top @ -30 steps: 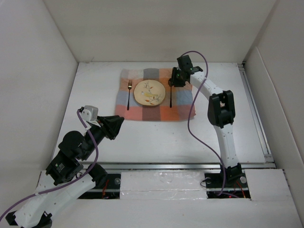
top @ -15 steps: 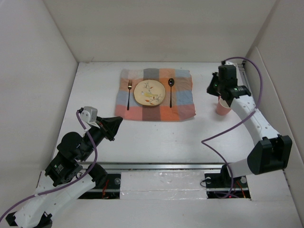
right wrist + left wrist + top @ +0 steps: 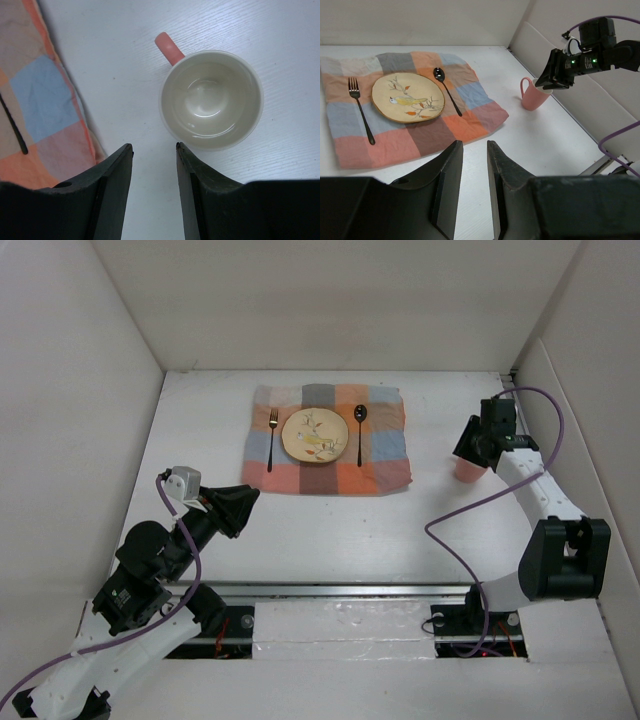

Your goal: Set the dinner table for one person

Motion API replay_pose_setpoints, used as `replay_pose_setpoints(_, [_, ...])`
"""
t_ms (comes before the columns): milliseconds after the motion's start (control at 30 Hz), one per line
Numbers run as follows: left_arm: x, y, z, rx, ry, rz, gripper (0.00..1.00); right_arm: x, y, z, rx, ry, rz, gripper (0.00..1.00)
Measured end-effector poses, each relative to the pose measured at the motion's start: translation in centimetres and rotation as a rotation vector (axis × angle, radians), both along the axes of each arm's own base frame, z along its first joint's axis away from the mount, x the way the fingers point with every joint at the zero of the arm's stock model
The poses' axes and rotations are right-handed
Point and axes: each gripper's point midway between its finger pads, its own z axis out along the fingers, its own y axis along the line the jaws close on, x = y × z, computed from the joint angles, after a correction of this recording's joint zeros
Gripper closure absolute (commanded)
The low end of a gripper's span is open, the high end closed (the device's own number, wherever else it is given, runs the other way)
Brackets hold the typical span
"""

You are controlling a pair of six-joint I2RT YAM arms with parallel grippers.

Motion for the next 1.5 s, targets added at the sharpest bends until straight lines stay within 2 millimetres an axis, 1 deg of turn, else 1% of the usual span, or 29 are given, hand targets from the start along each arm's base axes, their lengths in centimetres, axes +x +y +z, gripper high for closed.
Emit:
replay_pose_setpoints(233, [0.0,0.0,0.0,0.000,0.000,0.000,0.76,1.8,-0.7,-3.0,-0.022,0.089,0.015,0.54])
replay_pose_setpoints(367, [0.0,0.0,0.0,0.000,0.000,0.000,0.76,2.7,-0.8,-4.0,-0.027,0.118,0.024,0.58])
replay_pose_setpoints(400, [0.0,0.0,0.0,0.000,0.000,0.000,0.76,2.9,-0.9,-4.2,-0.028,0.123,0.025,0.63])
replay_pose_setpoints(467, [0.0,0.0,0.0,0.000,0.000,0.000,0.76,3.2,-0.9,-4.8,-0.033,0.137,0.027,0.69])
replay_pose_setpoints(500, [0.0,0.0,0.0,0.000,0.000,0.000,0.76,3.3,-1.0,-5.0,-0.034,0.143,0.027,0.77])
replay_pose_setpoints(567, [0.0,0.0,0.0,0.000,0.000,0.000,0.76,3.3,-1.0,-5.6,-0.038,0.155,0.027,0.86])
replay_pose_setpoints(600, [0.0,0.0,0.0,0.000,0.000,0.001,0.76,3.5,-1.1,-5.6,-0.043,0.148,0.026,0.96])
replay_pose_setpoints(633, [0.0,0.0,0.0,0.000,0.001,0.001,0.76,3.6,-1.4,-5.4,-0.057,0.143,0.022,1.00])
replay_pose_setpoints(800, [0.0,0.0,0.0,0.000,0.001,0.001,0.76,3.3,-1.7,-5.1,-0.079,0.141,0.012,1.00])
replay_pose_setpoints(900, [0.0,0.0,0.0,0.001,0.001,0.000,0.76,2.9,-1.3,-4.6,-0.084,0.140,0.017,1.00])
replay_pose_setpoints(967, [0.0,0.0,-0.1,0.002,0.002,0.000,0.76,2.8,-0.5,-4.0,-0.085,0.142,0.037,1.00])
replay_pose_setpoints(1033, [0.1,0.0,-0.1,0.002,0.003,0.000,0.76,3.4,0.8,-2.3,-0.083,0.133,0.069,1.00])
replay_pose_setpoints(1067, [0.1,-0.1,-0.1,0.003,0.004,0.000,0.76,4.0,1.7,-1.1,-0.085,0.116,0.088,1.00])
replay_pose_setpoints(1100, [0.1,-0.1,-0.1,0.004,0.005,0.000,0.76,5.1,2.6,0.4,-0.086,0.091,0.109,1.00])
replay_pose_setpoints(1200, [0.1,-0.1,-0.2,0.006,0.007,0.000,0.76,9.1,6.3,5.0,-0.091,-0.025,0.176,1.00])
replay_pose_setpoints(1267, [0.2,-0.1,-0.2,0.007,0.008,0.000,0.76,11.5,8.9,7.2,-0.090,-0.089,0.219,1.00])
replay_pose_setpoints(1300, [0.2,-0.1,-0.2,0.007,0.008,0.000,0.76,12.1,9.8,7.7,-0.095,-0.098,0.235,1.00])
replay_pose_setpoints(1333, [0.2,-0.2,-0.2,0.008,0.008,0.000,0.76,13.4,11.2,8.5,-0.091,-0.127,0.255,1.00])
replay_pose_setpoints(1433, [0.3,-0.2,-0.3,0.010,0.011,0.001,0.76,15.5,14.4,8.9,-0.098,-0.126,0.313,1.00])
replay_pose_setpoints(1500, [0.3,-0.3,-0.4,0.014,0.015,0.001,0.76,17.2,15.9,8.5,-0.102,-0.129,0.341,1.00])
